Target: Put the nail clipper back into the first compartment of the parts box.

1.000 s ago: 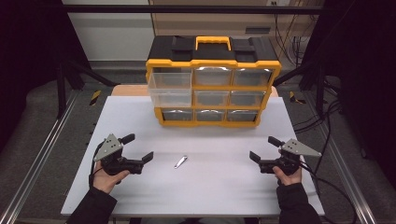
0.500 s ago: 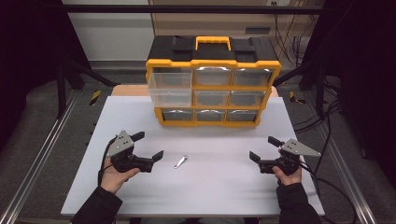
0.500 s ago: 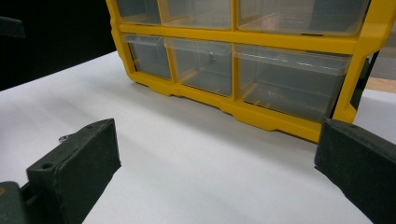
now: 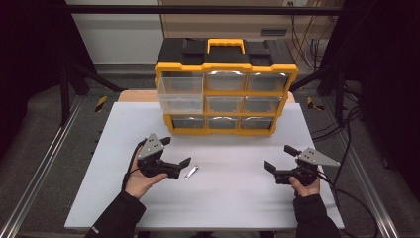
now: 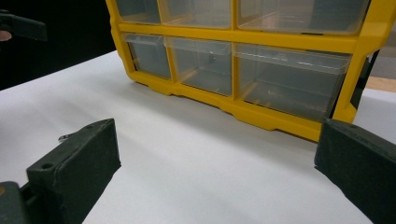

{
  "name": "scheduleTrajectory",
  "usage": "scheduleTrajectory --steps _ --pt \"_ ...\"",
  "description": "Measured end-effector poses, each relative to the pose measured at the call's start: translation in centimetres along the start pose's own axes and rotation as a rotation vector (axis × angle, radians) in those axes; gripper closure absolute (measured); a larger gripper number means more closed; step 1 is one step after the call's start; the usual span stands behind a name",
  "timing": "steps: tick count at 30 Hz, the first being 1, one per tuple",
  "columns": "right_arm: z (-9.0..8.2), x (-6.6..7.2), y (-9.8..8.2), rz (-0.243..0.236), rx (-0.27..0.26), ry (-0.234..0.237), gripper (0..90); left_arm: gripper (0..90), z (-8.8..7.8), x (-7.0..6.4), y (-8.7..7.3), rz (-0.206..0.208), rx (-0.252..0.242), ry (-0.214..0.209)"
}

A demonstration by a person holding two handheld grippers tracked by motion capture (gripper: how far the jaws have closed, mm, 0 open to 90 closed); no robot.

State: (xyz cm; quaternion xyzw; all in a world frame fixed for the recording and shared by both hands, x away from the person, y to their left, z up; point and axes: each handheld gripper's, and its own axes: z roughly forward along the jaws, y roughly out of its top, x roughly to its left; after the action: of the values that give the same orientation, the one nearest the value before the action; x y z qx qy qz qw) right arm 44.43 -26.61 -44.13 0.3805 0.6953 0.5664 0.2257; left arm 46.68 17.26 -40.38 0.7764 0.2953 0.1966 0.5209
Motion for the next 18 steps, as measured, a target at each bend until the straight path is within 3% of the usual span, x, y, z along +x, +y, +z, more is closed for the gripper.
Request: scheduleTrajectory --steps 9,18 --pt "0.0 0.0 0.0 0.001 0.003 0.001 0.3 0.2 2.9 -0.9 -0.3 0.001 0.088 -0.008" --pt "0.1 0.0 0.0 -0.001 0.002 0.004 0.3 0.9 4.7 -1.2 -1.1 -0.008 0.158 -0.007"
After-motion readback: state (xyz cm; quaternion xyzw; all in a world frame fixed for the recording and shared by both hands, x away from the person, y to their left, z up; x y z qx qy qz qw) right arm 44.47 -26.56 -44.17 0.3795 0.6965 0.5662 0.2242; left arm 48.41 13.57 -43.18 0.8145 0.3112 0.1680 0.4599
